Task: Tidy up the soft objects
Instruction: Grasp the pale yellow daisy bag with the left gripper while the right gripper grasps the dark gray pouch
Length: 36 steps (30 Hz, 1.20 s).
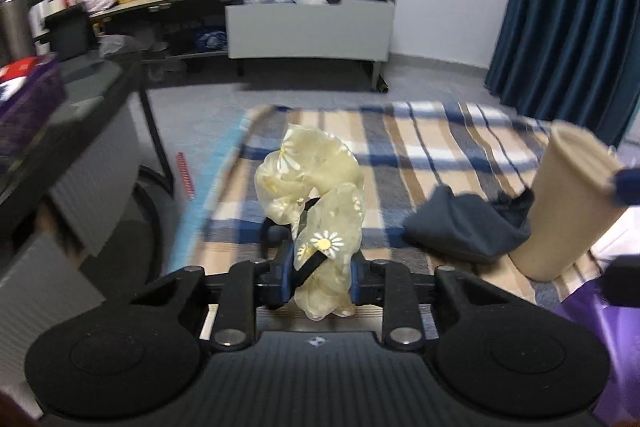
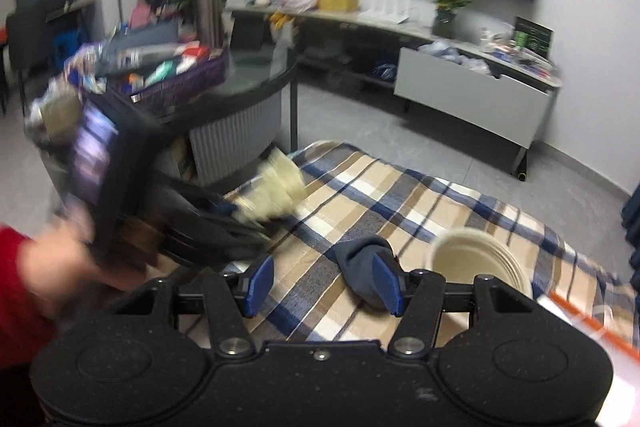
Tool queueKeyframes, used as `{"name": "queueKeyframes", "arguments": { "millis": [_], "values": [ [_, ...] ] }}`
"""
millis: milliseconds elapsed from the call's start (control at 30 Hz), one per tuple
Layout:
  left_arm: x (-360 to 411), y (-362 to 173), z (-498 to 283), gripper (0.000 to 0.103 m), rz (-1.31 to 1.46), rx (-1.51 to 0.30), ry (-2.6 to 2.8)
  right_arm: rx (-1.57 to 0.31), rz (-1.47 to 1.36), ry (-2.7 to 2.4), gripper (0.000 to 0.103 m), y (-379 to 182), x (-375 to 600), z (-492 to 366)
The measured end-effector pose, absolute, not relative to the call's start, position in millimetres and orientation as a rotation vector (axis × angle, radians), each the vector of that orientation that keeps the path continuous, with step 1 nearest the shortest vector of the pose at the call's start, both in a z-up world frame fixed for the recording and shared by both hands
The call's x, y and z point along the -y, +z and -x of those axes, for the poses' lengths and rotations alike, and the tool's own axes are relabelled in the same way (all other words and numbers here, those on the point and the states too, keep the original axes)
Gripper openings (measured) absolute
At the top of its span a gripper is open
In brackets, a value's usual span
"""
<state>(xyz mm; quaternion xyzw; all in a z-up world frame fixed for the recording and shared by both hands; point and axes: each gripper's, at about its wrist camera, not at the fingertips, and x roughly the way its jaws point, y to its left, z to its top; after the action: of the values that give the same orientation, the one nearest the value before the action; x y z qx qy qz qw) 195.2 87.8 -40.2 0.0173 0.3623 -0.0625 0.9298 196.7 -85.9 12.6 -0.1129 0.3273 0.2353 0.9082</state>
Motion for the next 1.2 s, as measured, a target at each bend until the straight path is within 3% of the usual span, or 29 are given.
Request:
{"name": "queueKeyframes", "arguments": {
  "millis": [200, 733, 833, 867, 900, 1200],
  "values": [
    [-128.2, -14.2, -177.6, 0.028, 0.011, -0.711, -0.088, -0.76, 0.349, 0.472, 0.067, -11.1, 49.6, -234.6],
    [-156.1, -14.3, -180.2, 0.028, 0.075, -0.68, -0.078, -0.968, 0.681, 0.364, 0.067, -79.5, 5.6, -311.8],
    [-159.8, -14.6, -181.0, 0.028, 0.087, -0.679, -0.066, -0.962, 0.643, 0.338, 0.033, -78.5, 11.2, -318.6],
    [-160.5, -14.3, -181.4, 0.028, 0.092, -0.679, -0.064, -0.941, 0.643, 0.327, 0.015, -77.5, 12.4, -318.1],
    [-160.7, -13.9, -180.9, 0.028, 0.095, -0.677, -0.065, -0.932, 0.62, 0.331, 0.009, -75.0, 14.2, -317.4],
    [-154.2, -6.8, -169.2, 0.028, 0.104, -0.639, -0.054, -0.713, 0.219, 0.375, 0.005, -10.6, 51.2, -266.2]
  ]
}}
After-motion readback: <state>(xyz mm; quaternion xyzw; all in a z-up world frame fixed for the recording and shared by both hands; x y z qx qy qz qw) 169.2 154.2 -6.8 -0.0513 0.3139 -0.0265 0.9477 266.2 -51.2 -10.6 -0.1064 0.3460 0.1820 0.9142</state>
